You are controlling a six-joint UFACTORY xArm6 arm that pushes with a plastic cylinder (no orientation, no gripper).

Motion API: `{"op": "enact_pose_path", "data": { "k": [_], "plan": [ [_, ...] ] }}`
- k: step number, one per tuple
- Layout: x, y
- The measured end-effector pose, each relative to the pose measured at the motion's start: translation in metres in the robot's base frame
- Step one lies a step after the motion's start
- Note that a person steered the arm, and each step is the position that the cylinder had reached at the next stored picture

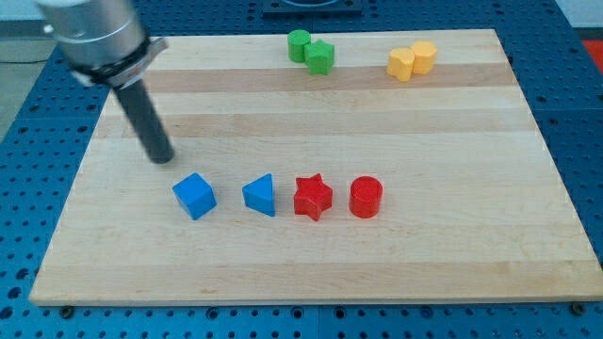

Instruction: Move blue cube to the left of blue triangle

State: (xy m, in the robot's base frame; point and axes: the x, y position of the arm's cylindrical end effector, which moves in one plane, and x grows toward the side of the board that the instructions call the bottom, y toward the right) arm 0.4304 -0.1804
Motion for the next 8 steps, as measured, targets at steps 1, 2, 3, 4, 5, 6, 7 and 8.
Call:
{"op": "enact_pose_path", "data": {
  "k": [1, 2, 3, 4, 5, 6, 7, 8],
  "plan": [
    [-0.008, 0.023],
    [-0.008, 0.023],
    [-0.018, 0.021],
    [-0.033, -0.027],
    [-0.017, -0.067],
    [0.027, -0.063],
    [0.066, -0.042],
    [0.079, -0.013]
  ]
}}
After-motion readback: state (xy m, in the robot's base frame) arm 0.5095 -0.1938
